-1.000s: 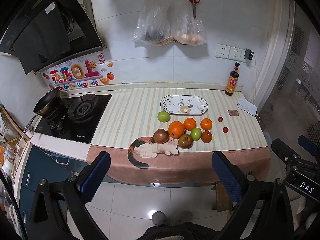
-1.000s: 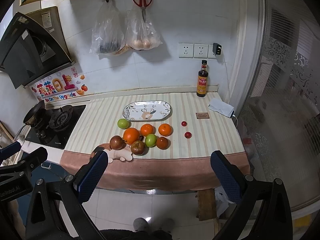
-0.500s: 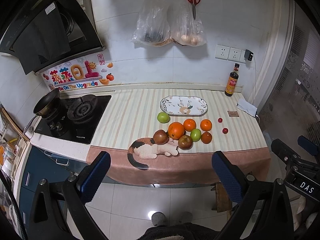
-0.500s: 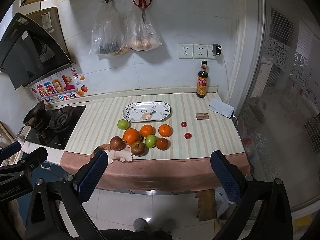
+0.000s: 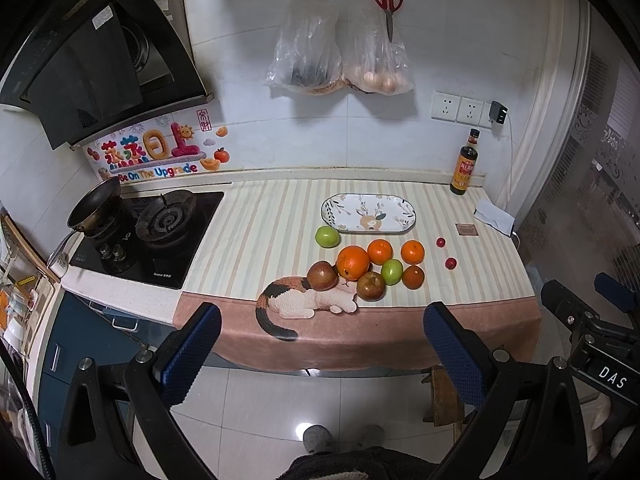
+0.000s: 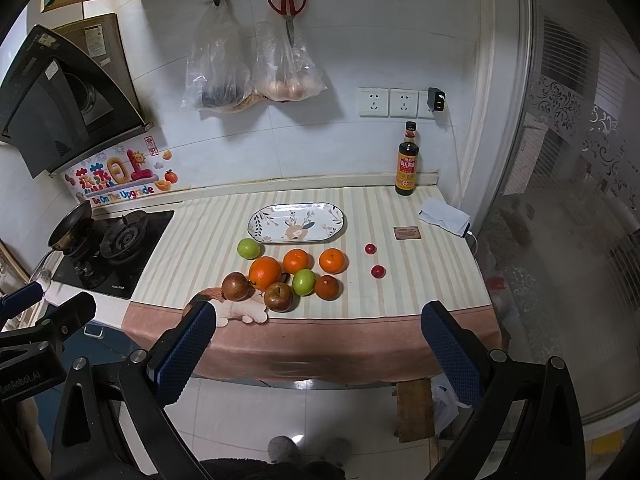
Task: Organize fruits
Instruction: 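Grasp the large orange with the left tool while the right tool grasps another orange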
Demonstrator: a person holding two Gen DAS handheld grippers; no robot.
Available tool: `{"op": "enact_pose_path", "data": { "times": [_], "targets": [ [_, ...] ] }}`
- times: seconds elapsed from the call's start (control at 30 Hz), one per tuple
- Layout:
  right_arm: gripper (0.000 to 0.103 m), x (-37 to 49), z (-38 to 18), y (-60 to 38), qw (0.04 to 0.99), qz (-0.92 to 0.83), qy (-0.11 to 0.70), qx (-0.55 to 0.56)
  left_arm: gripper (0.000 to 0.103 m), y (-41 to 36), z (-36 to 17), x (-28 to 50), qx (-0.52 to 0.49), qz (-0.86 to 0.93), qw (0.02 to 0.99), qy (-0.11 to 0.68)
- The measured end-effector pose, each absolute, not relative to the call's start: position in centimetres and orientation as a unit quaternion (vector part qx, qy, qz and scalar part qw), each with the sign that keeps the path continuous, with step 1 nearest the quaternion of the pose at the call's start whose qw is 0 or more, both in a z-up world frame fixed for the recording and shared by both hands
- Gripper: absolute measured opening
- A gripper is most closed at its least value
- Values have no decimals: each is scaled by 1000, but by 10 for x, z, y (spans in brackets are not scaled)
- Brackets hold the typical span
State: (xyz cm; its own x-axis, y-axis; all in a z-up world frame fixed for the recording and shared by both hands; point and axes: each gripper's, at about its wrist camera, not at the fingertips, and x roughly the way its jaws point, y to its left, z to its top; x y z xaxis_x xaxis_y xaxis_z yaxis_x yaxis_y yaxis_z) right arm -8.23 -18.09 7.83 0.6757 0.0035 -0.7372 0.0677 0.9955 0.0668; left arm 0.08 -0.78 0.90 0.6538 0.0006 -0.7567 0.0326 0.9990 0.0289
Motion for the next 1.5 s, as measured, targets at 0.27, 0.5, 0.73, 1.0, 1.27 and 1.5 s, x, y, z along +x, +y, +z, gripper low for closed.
{"op": "enact_pose_path", "data": {
  "times": [0.27, 0.5, 0.73, 1.0, 1.27, 1.5],
  "targets": [
    [103, -83, 79, -180, 914, -17, 403, 47, 103, -8, 11, 3, 20, -11, 909, 416],
    [103, -76, 72, -181, 910, -8, 403, 93, 103, -4, 7, 15, 10, -2, 917, 398],
    [103, -40, 22, -186, 882, -22, 438, 173, 103, 24, -27, 58, 33, 30, 922, 384],
    [103, 16, -50, -182, 848, -51, 493, 188, 103, 39, -84, 127, 40, 1, 884, 466],
    [103, 96, -134, -200, 808, -50, 552, 201, 103, 2, -160, 216, 73, -26, 829, 554],
    [103, 180, -221, -239, 753, -30, 606, 255, 103, -37, -240, 299, 67, -31, 761, 644]
  ]
}}
